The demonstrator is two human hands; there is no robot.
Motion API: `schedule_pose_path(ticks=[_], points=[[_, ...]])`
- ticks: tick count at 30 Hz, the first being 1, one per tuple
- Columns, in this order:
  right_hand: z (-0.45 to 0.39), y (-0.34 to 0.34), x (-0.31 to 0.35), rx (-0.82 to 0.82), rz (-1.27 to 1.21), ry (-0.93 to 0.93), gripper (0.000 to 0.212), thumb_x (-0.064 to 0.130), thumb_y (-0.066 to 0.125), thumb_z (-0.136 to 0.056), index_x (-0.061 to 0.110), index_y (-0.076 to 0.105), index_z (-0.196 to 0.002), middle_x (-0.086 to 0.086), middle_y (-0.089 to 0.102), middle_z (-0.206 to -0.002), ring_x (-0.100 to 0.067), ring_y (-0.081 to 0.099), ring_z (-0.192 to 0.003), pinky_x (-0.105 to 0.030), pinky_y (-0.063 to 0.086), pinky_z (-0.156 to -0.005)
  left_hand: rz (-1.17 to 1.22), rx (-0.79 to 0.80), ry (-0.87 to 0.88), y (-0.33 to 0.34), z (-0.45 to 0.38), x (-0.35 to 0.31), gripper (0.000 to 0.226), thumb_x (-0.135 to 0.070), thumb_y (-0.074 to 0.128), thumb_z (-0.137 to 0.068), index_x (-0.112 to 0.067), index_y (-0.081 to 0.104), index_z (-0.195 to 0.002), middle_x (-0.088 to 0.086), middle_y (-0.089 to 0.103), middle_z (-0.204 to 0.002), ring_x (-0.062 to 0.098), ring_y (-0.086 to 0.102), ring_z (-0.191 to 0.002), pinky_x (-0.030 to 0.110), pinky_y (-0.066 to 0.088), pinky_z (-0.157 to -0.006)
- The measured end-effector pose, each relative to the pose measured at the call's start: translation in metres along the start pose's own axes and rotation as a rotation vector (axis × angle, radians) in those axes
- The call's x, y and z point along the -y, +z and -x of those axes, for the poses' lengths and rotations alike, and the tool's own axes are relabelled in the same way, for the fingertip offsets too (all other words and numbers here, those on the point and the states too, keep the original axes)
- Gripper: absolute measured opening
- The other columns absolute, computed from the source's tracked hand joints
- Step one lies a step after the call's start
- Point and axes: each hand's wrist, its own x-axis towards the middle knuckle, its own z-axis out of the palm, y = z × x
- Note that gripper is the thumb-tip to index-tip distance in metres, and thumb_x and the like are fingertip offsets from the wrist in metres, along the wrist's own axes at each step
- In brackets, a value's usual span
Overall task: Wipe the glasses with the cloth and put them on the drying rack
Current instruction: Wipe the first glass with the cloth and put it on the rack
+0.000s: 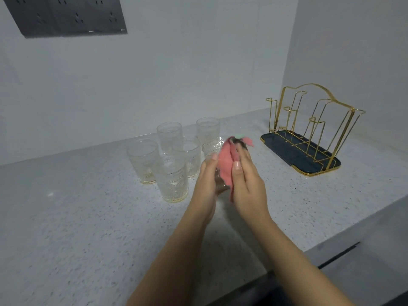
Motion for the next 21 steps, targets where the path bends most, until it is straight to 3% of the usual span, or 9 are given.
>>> schedule_pose_path(ticks=[3,4,6,8,11,14,16,18,21], points=[[-0.015,-0.008,0.0,0.036,-0.063,0.158,0.045,0.045,0.018,-0.099,0.039,0.022,-0.144,0.005,0.042,-0.142,-0.011,0.044,-0.124,-0.029,0.037,-0.102,0.057,0.056,-0.012,0.008,0.009,-0.002,0.044,-0.051,0.068,-0.08,-0.026,0.058,-0.116,-0.009,0.075,-0.105,0.007,0.071,-0.098,0.04,0.055,-0.091],[-0.023,-0.01,-0.002,0.046,-0.14,0.255,0.045,0.045,0.017,-0.099,0.037,0.026,-0.143,0.004,0.041,-0.144,-0.01,0.043,-0.126,-0.028,0.034,-0.104,0.054,0.076,-0.025,0.008,0.011,-0.001,0.051,-0.052,0.071,-0.074,-0.027,0.058,-0.116,-0.009,0.074,-0.107,0.005,0.071,-0.099,0.039,0.055,-0.091],[-0.031,-0.017,-0.003,0.034,-0.264,0.412,0.046,0.045,0.019,-0.099,0.033,0.037,-0.14,0.002,0.046,-0.141,-0.011,0.048,-0.121,-0.026,0.039,-0.095,0.032,0.08,-0.062,0.009,0.012,0.002,0.088,-0.064,0.077,-0.063,-0.021,0.052,-0.135,0.0,0.064,-0.132,0.014,0.062,-0.12,0.044,0.048,-0.102],[-0.023,-0.017,-0.001,0.037,-0.213,0.361,0.043,0.045,0.019,-0.099,0.04,0.03,-0.141,0.016,0.039,-0.14,-0.005,0.044,-0.121,-0.02,0.038,-0.086,-0.028,0.003,-0.047,0.01,0.012,0.002,0.108,-0.077,0.071,-0.059,-0.022,0.04,-0.147,-0.003,0.049,-0.148,0.01,0.048,-0.133,0.041,0.037,-0.113],[0.0,-0.01,0.002,-0.011,-0.135,0.184,0.042,0.038,0.025,-0.1,0.045,0.02,-0.141,0.024,0.031,-0.136,0.004,0.032,-0.122,-0.011,0.031,-0.097,-0.121,-0.055,0.046,0.01,0.01,-0.001,0.094,-0.082,0.053,-0.073,-0.027,0.04,-0.147,-0.005,0.048,-0.148,0.008,0.046,-0.134,0.034,0.033,-0.113],[0.001,-0.009,0.001,-0.027,-0.037,0.092,0.04,0.046,0.023,-0.098,0.055,0.015,-0.136,0.01,0.033,-0.148,-0.012,0.043,-0.128,-0.034,0.04,-0.105,-0.121,-0.006,0.015,0.009,0.011,0.002,0.077,-0.073,0.059,-0.077,-0.026,0.051,-0.137,-0.002,0.064,-0.132,0.016,0.061,-0.121,0.042,0.048,-0.103],[-0.013,-0.013,-0.004,-0.037,-0.091,0.221,0.042,0.046,0.019,-0.099,0.046,0.02,-0.141,0.005,0.036,-0.147,-0.013,0.041,-0.128,-0.033,0.034,-0.107,-0.065,0.046,-0.027,0.009,0.012,0.006,0.062,-0.05,0.074,-0.078,-0.026,0.053,-0.131,0.001,0.068,-0.124,0.019,0.066,-0.113,0.041,0.054,-0.093],[-0.027,-0.021,-0.009,-0.059,-0.195,0.397,0.046,0.046,0.02,-0.099,0.034,0.033,-0.141,0.003,0.04,-0.145,-0.014,0.04,-0.131,-0.035,0.029,-0.111,0.007,0.099,-0.083,0.012,0.013,0.009,0.051,-0.03,0.077,-0.08,-0.025,0.053,-0.124,0.002,0.07,-0.117,0.018,0.07,-0.103,0.037,0.057,-0.083],[-0.018,-0.019,-0.004,-0.058,-0.221,0.39,0.043,0.044,0.021,-0.1,0.036,0.031,-0.141,0.023,0.043,-0.13,0.0,0.047,-0.114,-0.024,0.038,-0.1,0.076,0.082,-0.161,0.014,0.009,0.012,0.061,-0.038,0.076,-0.081,-0.019,0.051,-0.133,0.007,0.069,-0.123,0.024,0.069,-0.108,0.043,0.057,-0.087]])
